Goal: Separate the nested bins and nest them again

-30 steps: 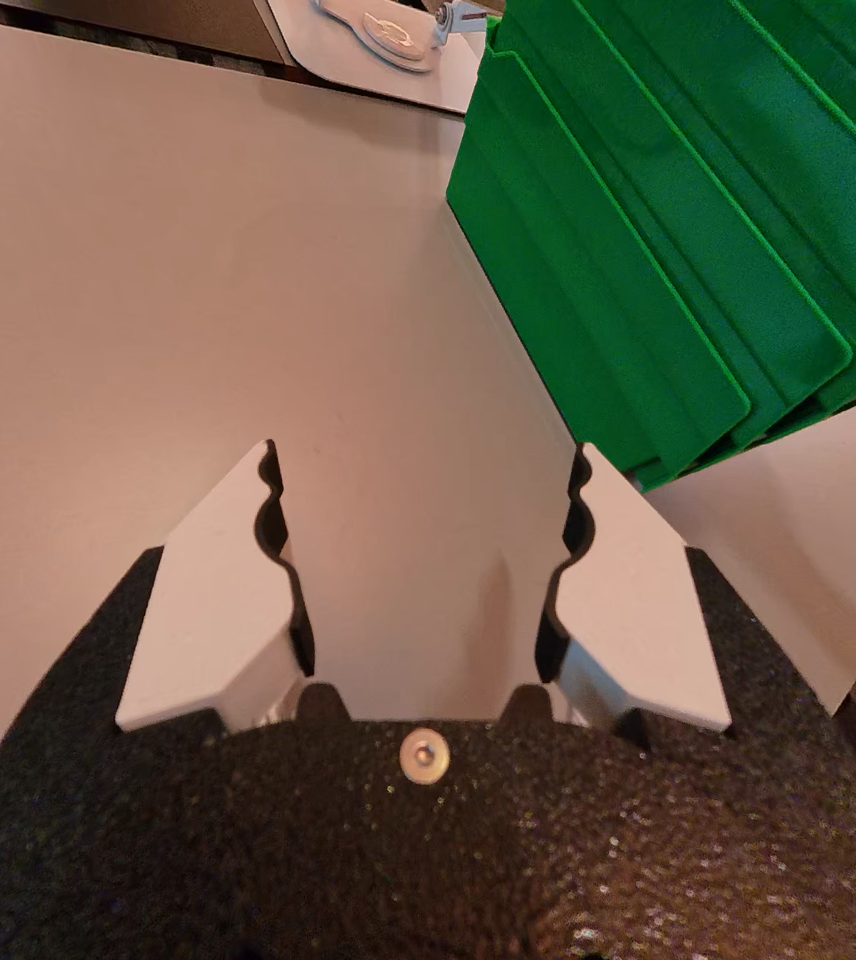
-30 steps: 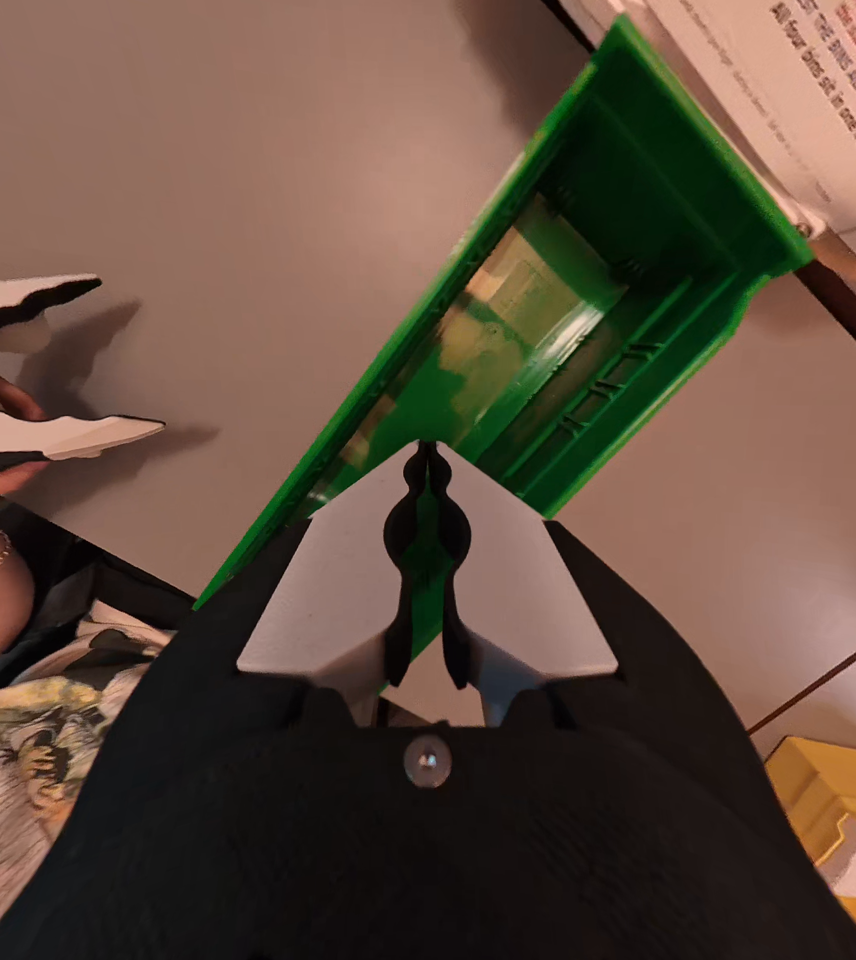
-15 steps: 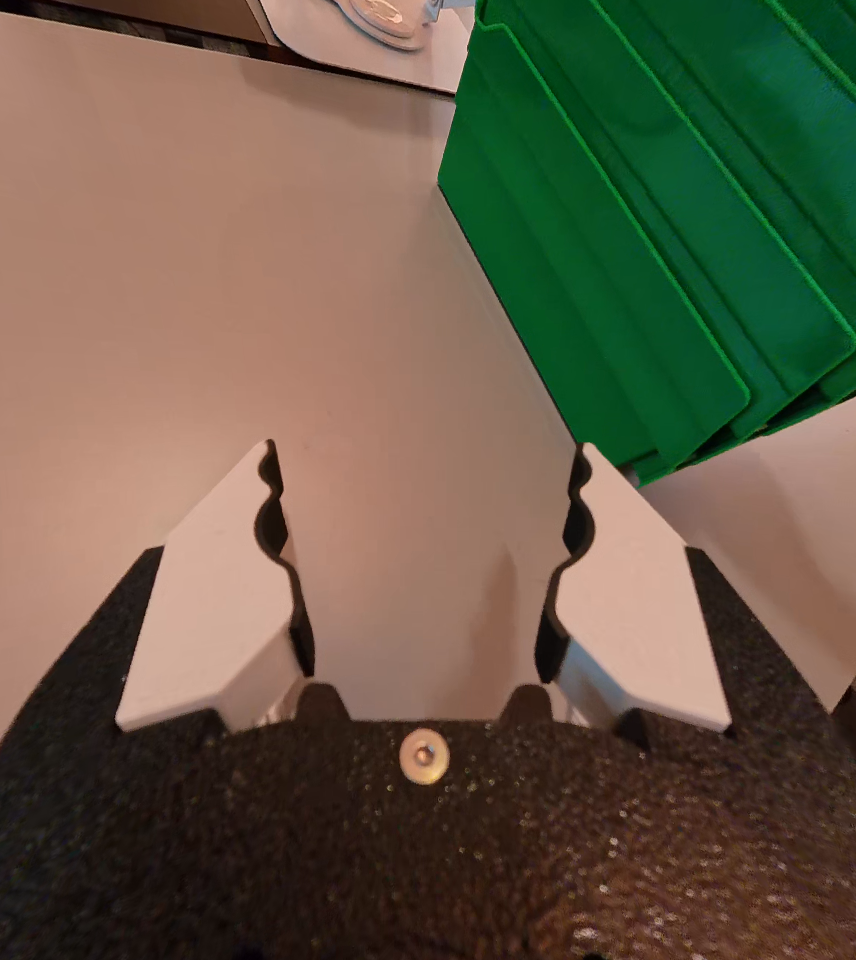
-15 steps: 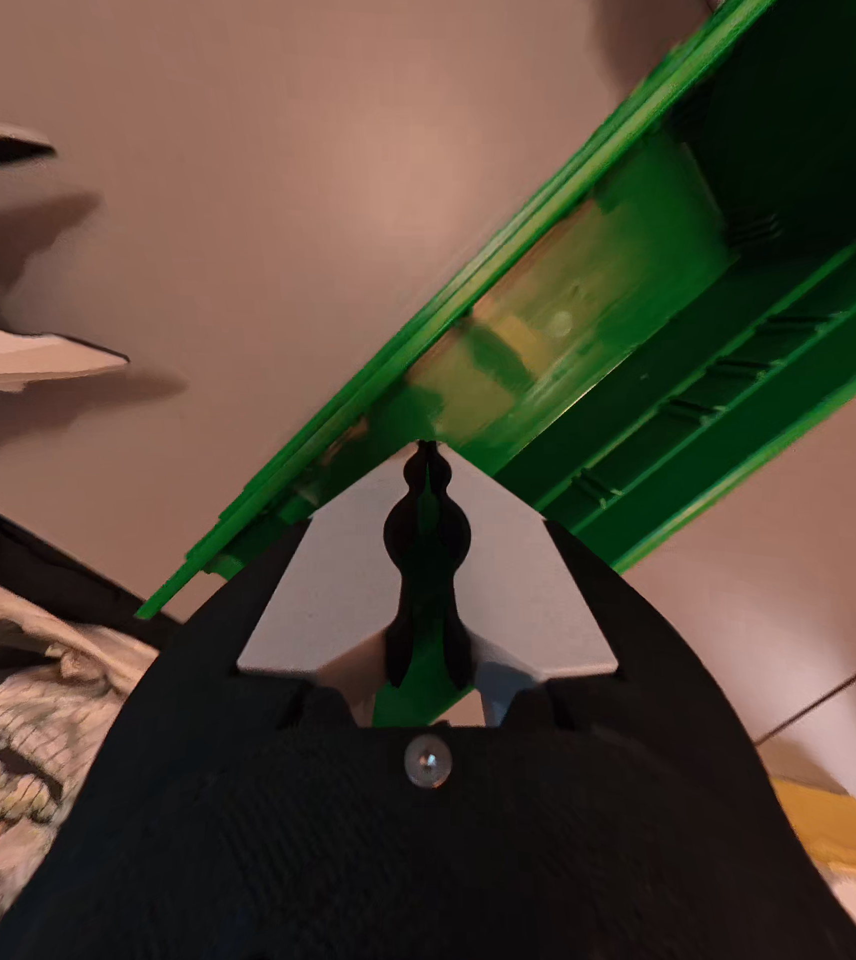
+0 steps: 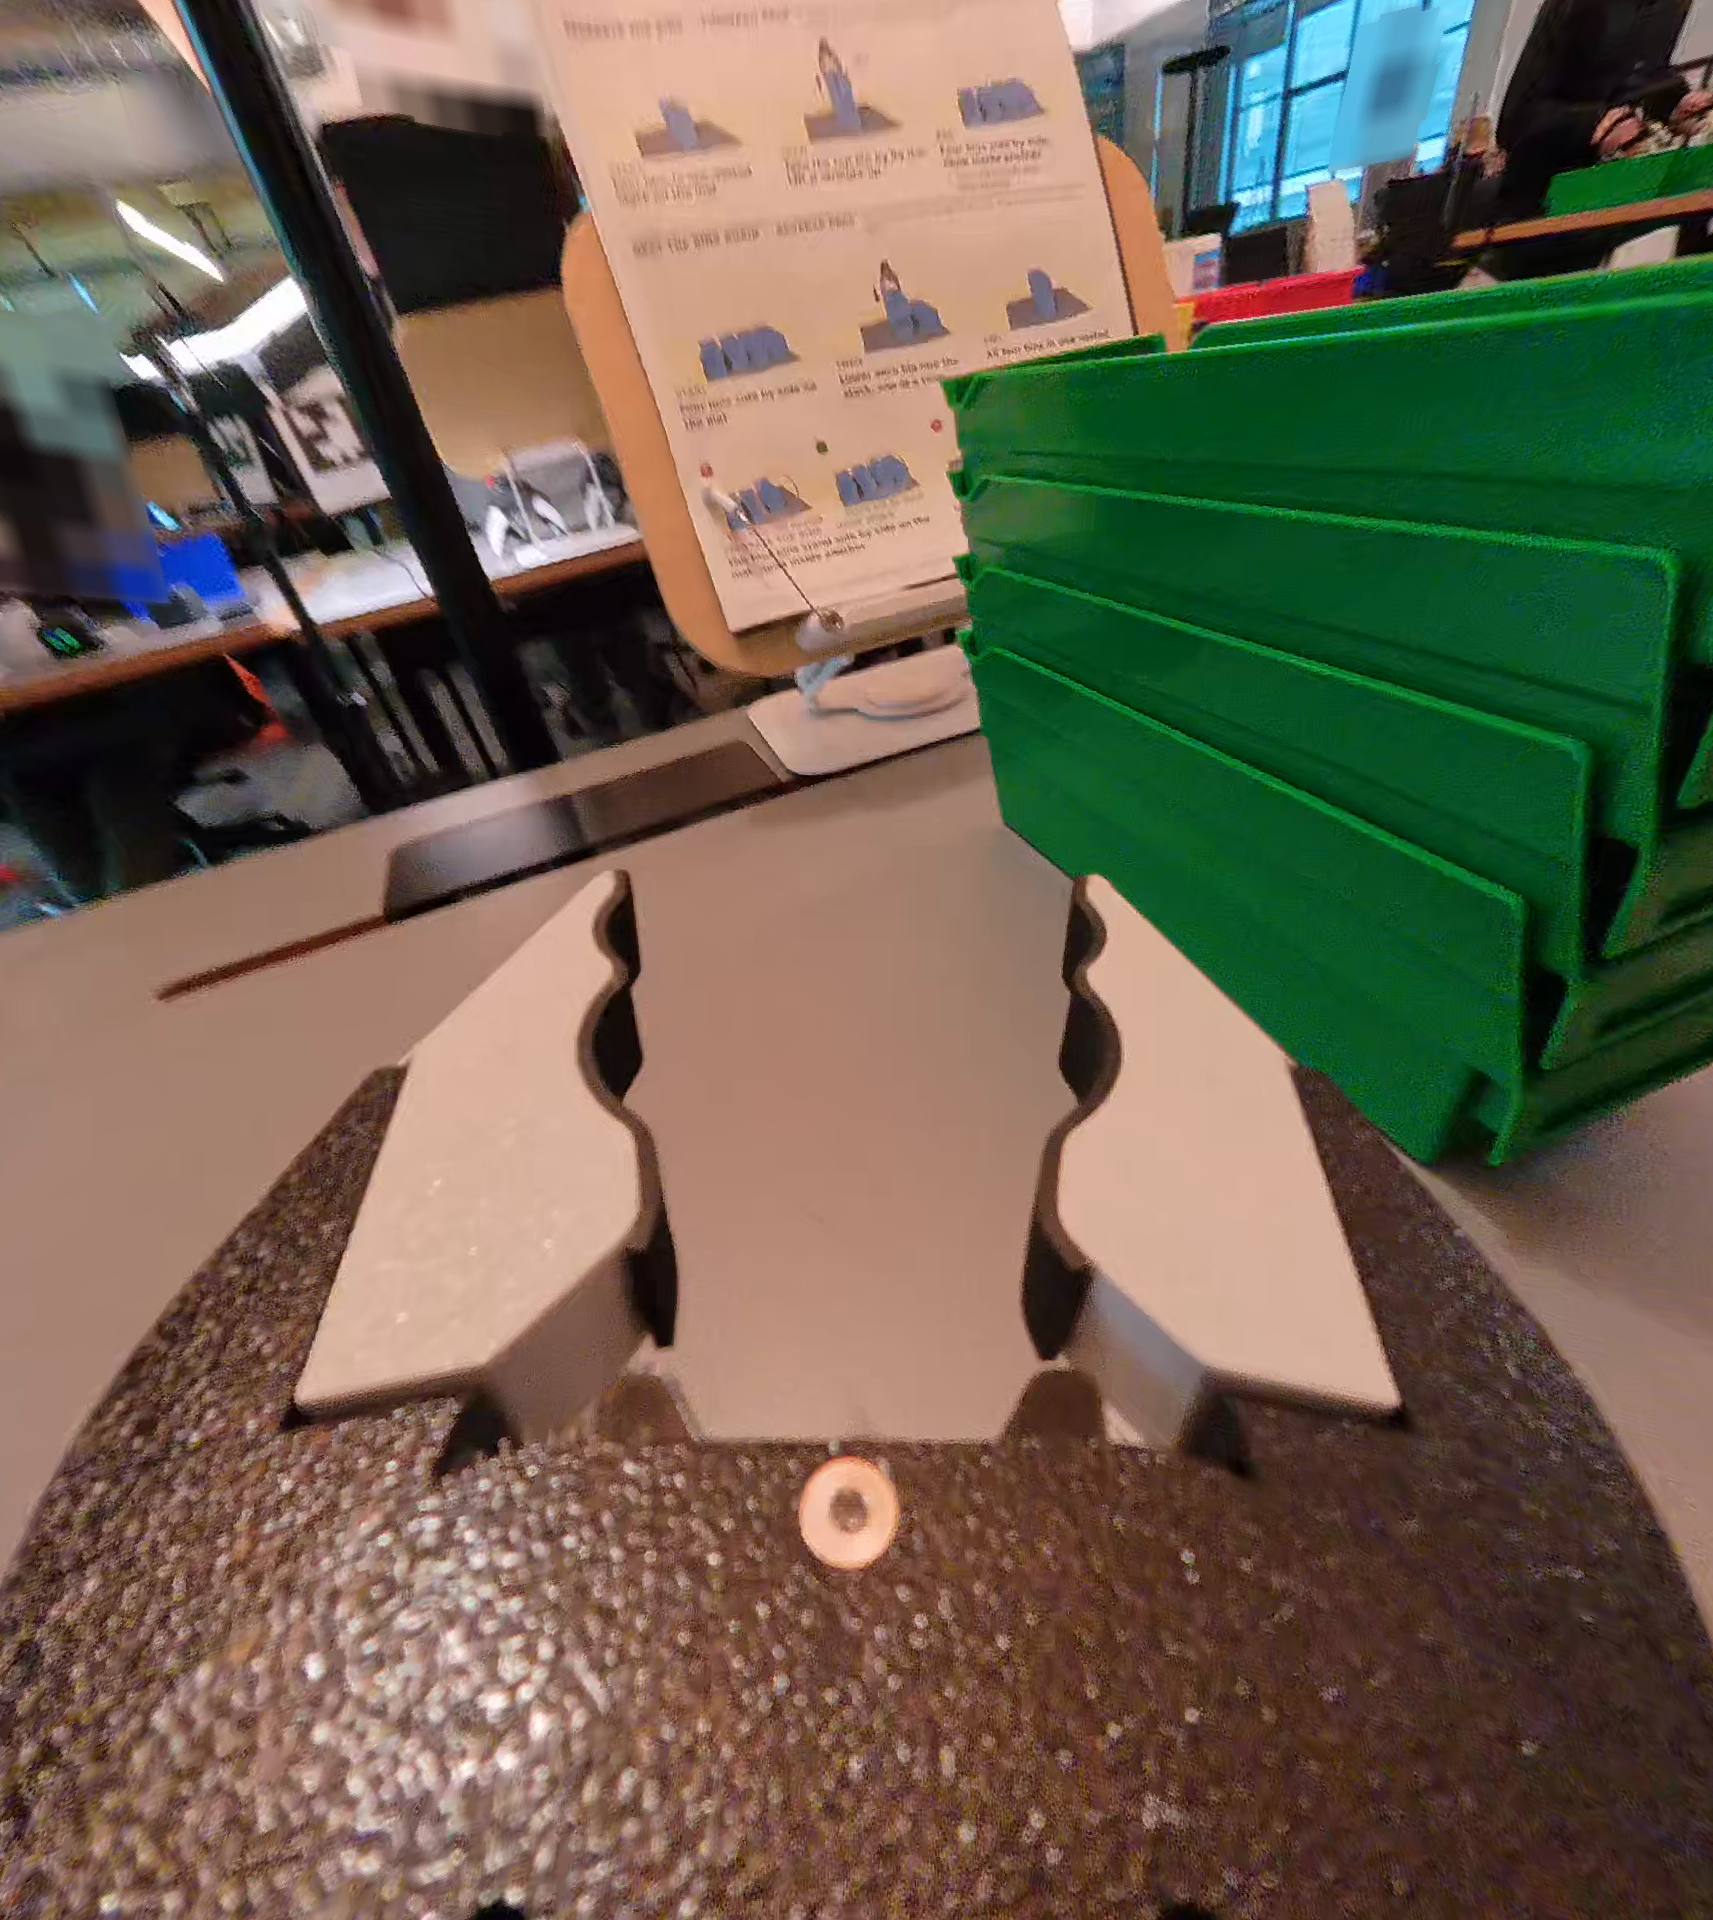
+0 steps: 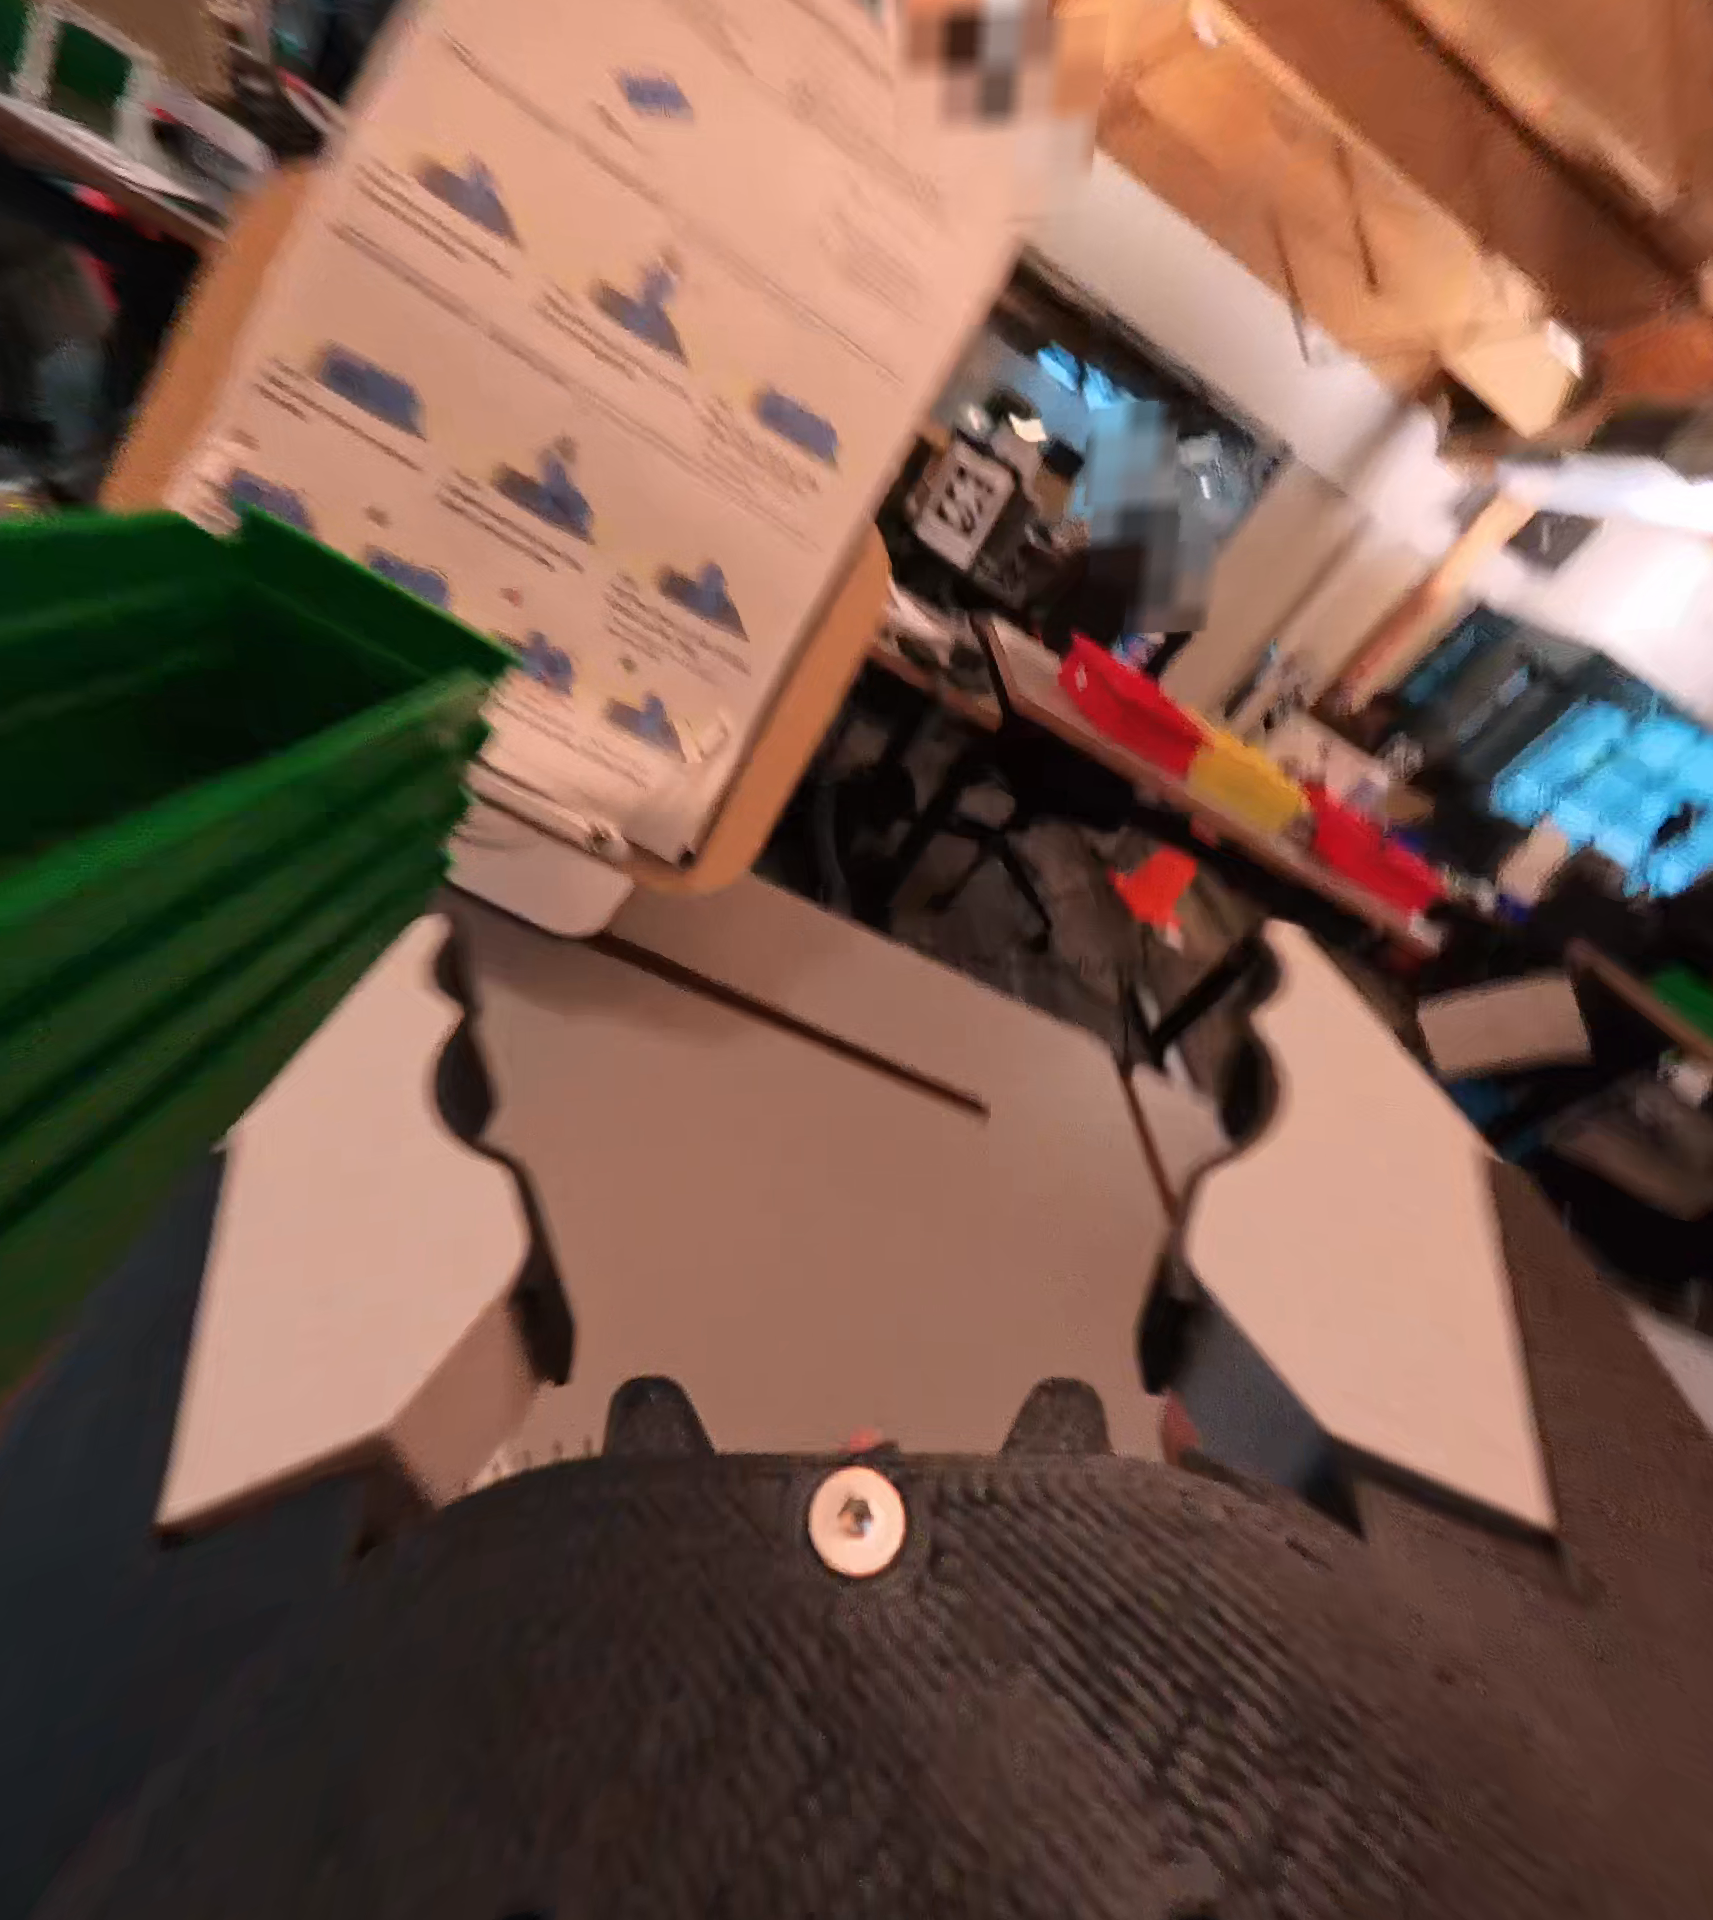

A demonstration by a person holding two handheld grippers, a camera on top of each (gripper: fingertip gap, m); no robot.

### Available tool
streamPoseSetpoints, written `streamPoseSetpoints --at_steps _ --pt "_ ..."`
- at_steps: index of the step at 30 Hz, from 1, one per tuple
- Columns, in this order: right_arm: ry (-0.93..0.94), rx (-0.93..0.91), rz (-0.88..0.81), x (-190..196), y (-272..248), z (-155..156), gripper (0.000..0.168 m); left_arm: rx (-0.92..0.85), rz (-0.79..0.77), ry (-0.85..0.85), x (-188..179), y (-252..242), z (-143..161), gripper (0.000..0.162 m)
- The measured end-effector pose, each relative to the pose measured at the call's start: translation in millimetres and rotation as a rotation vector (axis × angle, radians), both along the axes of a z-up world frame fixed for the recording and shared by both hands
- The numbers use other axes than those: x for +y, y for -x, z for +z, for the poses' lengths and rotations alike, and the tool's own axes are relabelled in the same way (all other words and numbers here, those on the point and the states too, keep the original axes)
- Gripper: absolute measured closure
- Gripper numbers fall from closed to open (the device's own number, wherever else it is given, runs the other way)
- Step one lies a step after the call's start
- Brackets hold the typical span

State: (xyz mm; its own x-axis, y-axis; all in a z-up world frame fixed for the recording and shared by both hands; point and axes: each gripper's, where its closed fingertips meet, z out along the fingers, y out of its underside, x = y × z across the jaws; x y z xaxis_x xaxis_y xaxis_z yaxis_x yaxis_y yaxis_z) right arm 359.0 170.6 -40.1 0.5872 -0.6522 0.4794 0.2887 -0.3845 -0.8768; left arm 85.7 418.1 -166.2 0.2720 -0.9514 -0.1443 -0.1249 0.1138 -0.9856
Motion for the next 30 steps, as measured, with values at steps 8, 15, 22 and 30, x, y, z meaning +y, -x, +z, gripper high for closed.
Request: streamPoseSetpoints --at_steps 8,15,22,30 --pt "0.064 0.214 0.018 -52 -16 -129 0.028 0.109 -0.007 0.024 -23 -8 -18 0.052" --pt "-0.206 0.409 0.183 -41 -2 -153 0.039 0.220 0.045 0.107 -36 -18 -48 0.055" --pt "-0.214 0.566 0.230 -36 -6 -176 0.050 0.353 -0.013 0.065 -73 -27 -57 0.059" --pt "-0.282 0.602 0.277 -39 -8 -158 0.054 0.340 -0.166 0.292 -124 -35 -39 0.055"
